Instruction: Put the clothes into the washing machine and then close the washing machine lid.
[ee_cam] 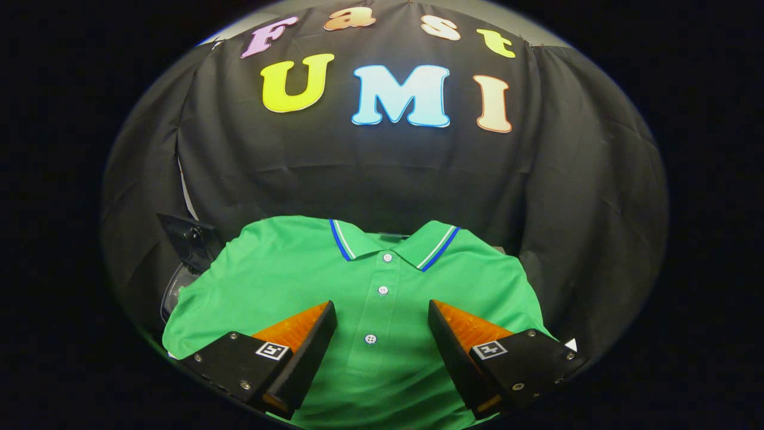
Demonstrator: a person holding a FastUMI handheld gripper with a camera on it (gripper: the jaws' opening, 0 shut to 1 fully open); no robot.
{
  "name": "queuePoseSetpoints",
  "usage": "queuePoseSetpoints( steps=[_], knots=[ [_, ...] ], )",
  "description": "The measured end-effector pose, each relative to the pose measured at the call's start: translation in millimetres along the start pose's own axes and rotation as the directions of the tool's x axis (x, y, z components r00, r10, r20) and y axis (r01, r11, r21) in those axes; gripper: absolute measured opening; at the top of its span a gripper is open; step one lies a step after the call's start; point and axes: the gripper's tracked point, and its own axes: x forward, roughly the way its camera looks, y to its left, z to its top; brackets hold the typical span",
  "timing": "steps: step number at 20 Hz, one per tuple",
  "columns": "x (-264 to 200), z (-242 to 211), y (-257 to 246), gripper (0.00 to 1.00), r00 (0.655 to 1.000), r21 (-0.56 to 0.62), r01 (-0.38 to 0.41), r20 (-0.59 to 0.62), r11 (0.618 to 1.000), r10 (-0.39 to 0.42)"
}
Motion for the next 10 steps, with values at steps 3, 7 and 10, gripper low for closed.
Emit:
queuePoseSetpoints(
  steps=[3,7,10],
  knots=[
    [0.3,-3.5,1.3,0.96,1.000,0.020,-0.017,-0.011,1.000,0.017],
    [-0.1,-5.2,3.6,0.95,0.999,0.057,-0.050,-0.016,0.997,0.051],
    [0.0,-4.4,9.3,0.92,0.997,0.036,-0.073,-0.010,0.997,0.074]
  ],
)
